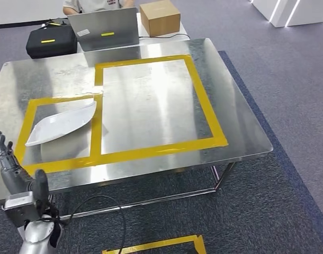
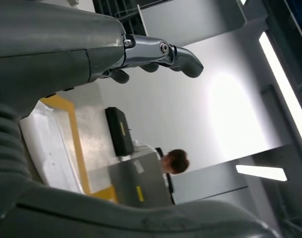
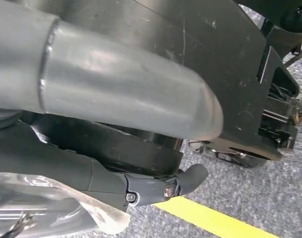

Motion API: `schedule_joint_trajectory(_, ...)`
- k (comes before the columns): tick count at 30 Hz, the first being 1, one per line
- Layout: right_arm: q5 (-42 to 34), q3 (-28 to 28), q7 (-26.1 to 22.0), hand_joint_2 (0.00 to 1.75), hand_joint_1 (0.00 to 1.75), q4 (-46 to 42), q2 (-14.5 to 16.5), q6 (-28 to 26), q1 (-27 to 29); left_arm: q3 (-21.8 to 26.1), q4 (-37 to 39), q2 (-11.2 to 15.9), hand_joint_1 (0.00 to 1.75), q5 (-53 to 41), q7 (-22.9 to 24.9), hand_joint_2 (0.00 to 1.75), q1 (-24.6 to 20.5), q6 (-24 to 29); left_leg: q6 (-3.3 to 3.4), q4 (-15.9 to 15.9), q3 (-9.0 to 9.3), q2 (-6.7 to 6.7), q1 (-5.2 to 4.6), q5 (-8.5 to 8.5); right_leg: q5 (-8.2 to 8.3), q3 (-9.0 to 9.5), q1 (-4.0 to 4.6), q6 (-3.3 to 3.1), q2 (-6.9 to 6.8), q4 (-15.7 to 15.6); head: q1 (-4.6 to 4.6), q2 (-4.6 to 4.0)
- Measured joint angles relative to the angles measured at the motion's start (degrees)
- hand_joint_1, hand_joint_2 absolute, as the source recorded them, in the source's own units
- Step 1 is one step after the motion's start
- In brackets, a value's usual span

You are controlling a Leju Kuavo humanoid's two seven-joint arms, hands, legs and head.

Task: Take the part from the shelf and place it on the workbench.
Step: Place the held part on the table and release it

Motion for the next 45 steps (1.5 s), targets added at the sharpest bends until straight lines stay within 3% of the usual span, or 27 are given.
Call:
schedule_joint_trajectory(3, -0.34, -0.56, -0.04, 0.00, 0.00, 0.01, 0.01, -0.16, -0.04, -0.81, -9.28, -0.15, 0.00, 2.89, -0.02, 0.00, 4.99, -1.59, -0.50, 9.85, -2.55, -0.04, 0.07, -7.21, 1.01, -1.21, 0.10, -0.82, -0.46, -0.02, -0.48, -0.01)
schedule_joint_trajectory(4, -0.38, -0.75, -0.08, 0.00, 0.00, 0.01, 0.01, -0.21, -0.04, -1.16, -11.66, -0.15, 0.00, 3.31, -0.02, 0.00, 6.47, -1.78, -0.51, 12.25, -2.74, -0.04, 0.07, -8.56, 1.42, -1.75, 0.18, -0.86, -0.54, 0.00, -0.51, -0.01)
schedule_joint_trajectory(5, -0.43, -0.91, -0.18, 0.00, 0.00, 0.01, 0.01, -0.29, -0.04, -1.58, -13.73, -0.17, 0.00, 3.62, -0.02, 0.00, 7.88, -1.83, -0.42, 12.56, -1.93, -0.04, 0.05, -8.82, 1.87, -2.33, 0.26, -0.84, -0.57, 0.02, -0.53, -0.01)
schedule_joint_trajectory(6, -0.47, -1.09, -0.28, 0.00, 0.00, 0.01, 0.01, -0.39, -0.04, -2.07, -15.65, -0.22, 0.00, 3.85, -0.02, 0.00, 9.19, -1.75, -0.24, 10.53, 0.02, -0.04, 0.03, -8.11, 2.34, -2.91, 0.32, -0.76, -0.59, 0.04, -0.53, -0.01)
schedule_joint_trajectory(9, -0.55, -1.50, -0.52, 0.00, 0.00, 0.01, 0.03, -0.69, -0.08, -3.50, -20.33, -0.46, 0.00, 4.23, -0.02, 0.00, 11.64, -1.40, 0.59, -1.81, 8.32, -0.06, -0.21, -4.98, 3.66, -4.12, 0.48, -0.23, -0.63, 0.15, -0.46, -0.01)
schedule_joint_trajectory(11, -0.56, -1.61, -0.56, 0.00, 0.00, 0.01, 0.05, -0.76, -0.11, -4.09, -22.25, -0.56, 0.00, 4.29, -0.02, 0.00, 12.48, -1.33, 1.11, -4.94, 10.06, -0.10, -0.61, -4.38, 4.42, -4.32, 0.45, 0.42, -0.74, 0.17, -0.36, -0.01)
schedule_joint_trajectory(13, -0.58, -1.76, -0.57, 0.00, 0.00, 0.01, 0.04, -0.82, -0.09, -4.46, -23.49, -0.63, 0.00, 4.33, -0.02, 0.00, 13.31, -1.23, 1.77, -4.90, 9.61, -0.04, -0.79, -3.37, 5.10, -4.39, 0.24, 1.13, -0.77, -0.02, -0.33, -0.01)
schedule_joint_trajectory(14, -0.59, -1.85, -0.63, 0.00, 0.00, 0.01, 0.03, -0.87, -0.07, -4.62, -23.94, -0.71, 0.00, 4.30, -0.02, 0.00, 13.66, -1.10, 2.20, -5.04, 9.18, 0.06, -0.72, -2.71, 4.53, -4.65, 0.17, 1.44, -0.73, 0.26, -0.34, -0.01)
schedule_joint_trajectory(16, -0.53, -2.04, -0.89, 0.00, 0.00, 0.01, 0.01, -1.12, -0.05, -4.86, -24.55, -1.08, 0.00, 4.50, -0.02, 0.00, 14.42, -0.83, 2.92, -5.37, 7.90, 0.29, -0.45, -1.31, 0.54, -5.92, 0.12, 1.96, -0.62, 3.09, -0.14, -0.01)
schedule_joint_trajectory(18, -0.40, -2.33, -1.17, 0.00, 0.00, 0.01, 0.01, -1.49, -0.06, -4.79, -24.66, -1.84, 0.00, 5.62, -0.02, 0.00, 16.02, -0.96, 3.24, -5.29, 6.23, 0.45, -0.45, -0.06, -5.43, -7.48, 0.07, 2.45, -0.60, 10.03, 0.14, 0.00)
schedule_joint_trajectory(19, -0.34, -2.50, -1.21, 0.00, 0.00, 0.01, 0.01, -1.63, -0.05, -4.50, -24.35, -2.36, 0.00, 6.08, -0.02, 0.00, 16.91, -1.10, 3.22, -5.20, 5.34, 0.53, -0.46, 0.60, -6.91, -7.63, 0.02, 2.65, -0.61, 13.16, 0.18, 0.00)
schedule_joint_trajectory(20, -0.28, -2.70, -1.19, 0.00, 0.00, 0.01, 0.01, -1.73, -0.05, -4.08, -23.84, -2.92, 0.00, 6.39, -0.02, 0.00, 17.78, -1.18, 3.17, -5.09, 4.35, 0.59, -0.46, 1.29, -7.31, -7.23, -0.05, 2.83, -0.61, 15.37, 0.21, 0.00)
schedule_joint_trajectory(21, -0.23, -2.83, -1.07, 0.00, 0.00, 0.01, 0.01, -1.78, -0.04, -3.57, -23.14, -3.36, 0.00, 6.36, -0.02, 0.00, 18.35, -1.15, 3.06, -4.96, 3.46, 0.61, -0.45, 1.86, -6.16, -5.86, -0.14, 2.92, -0.62, 15.23, 0.22, 0.00)
schedule_joint_trajectory(23, -0.09, -3.00, -0.73, 0.00, 0.00, 0.01, 0.01, -1.81, -0.09, -2.57, -21.29, -3.92, 0.00, 6.25, -0.02, 0.00, 18.94, -0.97, 2.65, -4.59, 2.01, 0.59, -0.39, 2.87, -3.28, -0.36, -0.33, 2.88, -0.60, 9.19, 0.23, 0.01)
schedule_joint_trajectory(25, 0.00, -3.02, -0.49, 0.00, 0.00, 0.02, 0.02, -1.84, -0.22, -1.76, -19.69, -4.30, 0.00, 5.78, -0.02, 0.00, 19.18, -0.77, 2.03, -4.06, 0.94, 0.56, -0.49, 3.74, -3.13, 5.60, -0.31, 2.56, -0.52, 0.64, 0.30, 0.01)
schedule_joint_trajectory(26, 0.04, -3.03, -0.44, 0.00, 0.00, 0.03, 0.03, -1.84, -0.28, -1.42, -19.04, -4.47, 0.00, 5.27, -0.02, 0.00, 19.22, -0.55, 1.70, -3.92, 0.59, 0.57, -0.54, 4.24, -3.65, 6.95, -0.23, 2.28, -0.47, -1.93, 0.32, 0.01)
schedule_joint_trajectory(28, 0.14, -3.11, -0.20, 0.00, 0.00, 0.07, 0.05, -1.81, -0.24, -0.60, -17.20, -4.77, 0.00, 3.47, 0.13, 0.00, 19.10, 0.17, 1.04, -3.97, 0.07, 0.57, -0.51, 5.35, -3.69, 6.70, -0.08, 1.51, -0.49, -3.23, 0.34, 0.01)
schedule_joint_trajectory(30, 0.42, -3.28, 0.17, 0.00, 0.00, 0.13, 0.11, -1.84, -0.15, 1.73, -12.51, -5.28, 0.00, 0.34, 1.09, 0.00, 18.07, 1.74, 0.37, -3.00, -0.50, 0.37, -0.37, 3.99, -2.59, 5.69, -0.17, 0.55, -0.81, -3.24, 0.22, 0.01)
schedule_joint_trajectory(33, 1.14, -3.39, 0.68, 0.00, 0.00, 0.16, 0.16, -2.52, -0.22, 9.97, 2.39, -5.70, 0.00, -3.67, 3.94, 0.00, 13.26, 5.78, -0.45, 5.50, -2.23, 0.21, -0.19, -3.99, -0.70, 3.90, -0.16, -0.48, -1.27, -3.26, -0.27, 0.00)
schedule_joint_trajectory(34, 1.38, -3.40, 0.80, 0.00, 0.00, 0.16, 0.16, -2.88, -0.26, 13.46, 9.76, -5.29, 0.00, -3.69, 4.52, 0.00, 10.91, 6.61, -0.58, 8.87, -2.59, 0.22, -0.15, -5.77, -0.04, 3.20, -0.07, -0.60, -1.34, -3.19, -0.34, 0.00)
schedule_joint_trajectory(35, 1.59, -3.40, 0.93, 0.00, 0.00, 0.16, 0.16, -3.21, -0.30, 17.01, 17.88, -4.60, 0.00, -3.35, 4.82, 0.00, 8.65, 6.98, -0.60, 11.08, -2.38, 0.21, -0.13, -6.19, 0.64, 2.41, 0.04, -0.70, -1.33, -3.03, -0.41, 0.00)
schedule_joint_trajectory(36, 1.78, -3.41, 1.10, 0.00, 0.00, 0.16, 0.16, -3.47, -0.33, 20.35, 26.21, -3.76, 0.00, -3.20, 5.20, 0.00, 6.75, 7.06, -0.48, 11.57, -1.46, 0.21, -0.13, -5.41, 1.27, 1.54, 0.17, -0.77, -1.21, -2.79, -0.48, -0.01)
schedule_joint_trajectory(38, 1.99, -3.43, 1.67, 0.00, 0.00, 0.15, 0.16, -3.86, -0.37, 25.48, 39.33, -2.36, 0.00, -3.82, 9.35, 0.00, 4.68, 6.87, 0.18, 6.57, 2.91, 0.17, -0.29, -2.37, 2.29, -0.35, 0.41, -0.71, -0.79, -2.12, -0.69, -0.01)
schedule_joint_trajectory(40, 2.19, -3.45, 2.54, 0.00, 0.00, 0.14, 0.17, -4.17, -0.39, 28.07, 48.33, -1.84, 0.00, -5.31, 18.63, 0.00, 3.53, 5.76, 1.08, -1.33, 7.85, 0.11, -0.66, -1.75, 3.02, -1.74, 0.69, -0.30, -0.67, -1.50, -0.74, 0.00)
schedule_joint_trajectory(41, 2.44, -3.45, 3.11, 0.00, 0.00, 0.14, 0.17, -4.31, -0.41, 28.75, 52.04, -1.98, 0.00, -6.26, 24.29, 0.00, 3.04, 4.65, 1.38, -3.94, 9.17, 0.08, -0.84, -2.14, 3.41, -2.21, 0.76, -0.01, -0.79, -1.33, -0.73, 0.00)
schedule_joint_trajectory(43, 3.25, -3.45, 4.32, 0.00, 0.00, 0.14, 0.17, -4.68, -0.42, 29.40, 58.04, -2.79, 0.00, -8.88, 35.03, 0.00, 2.53, 1.93, 1.81, -5.63, 9.27, 0.03, -1.04, -2.35, 4.35, -2.85, 0.79, 0.68, -1.03, -1.22, -0.69, 0.00)
schedule_joint_trajectory(45, 3.95, -3.45, 5.08, 0.00, 0.00, 0.14, 0.13, -5.27, -0.42, 29.13, 62.27, -3.98, 0.00, -12.53, 41.95, 0.00, 2.44, -0.56, 2.52, -5.78, 8.25, 0.23, -0.93, -1.46, 3.41, -3.75, 0.67, 1.39, -0.93, -0.42, -0.70, -0.01)
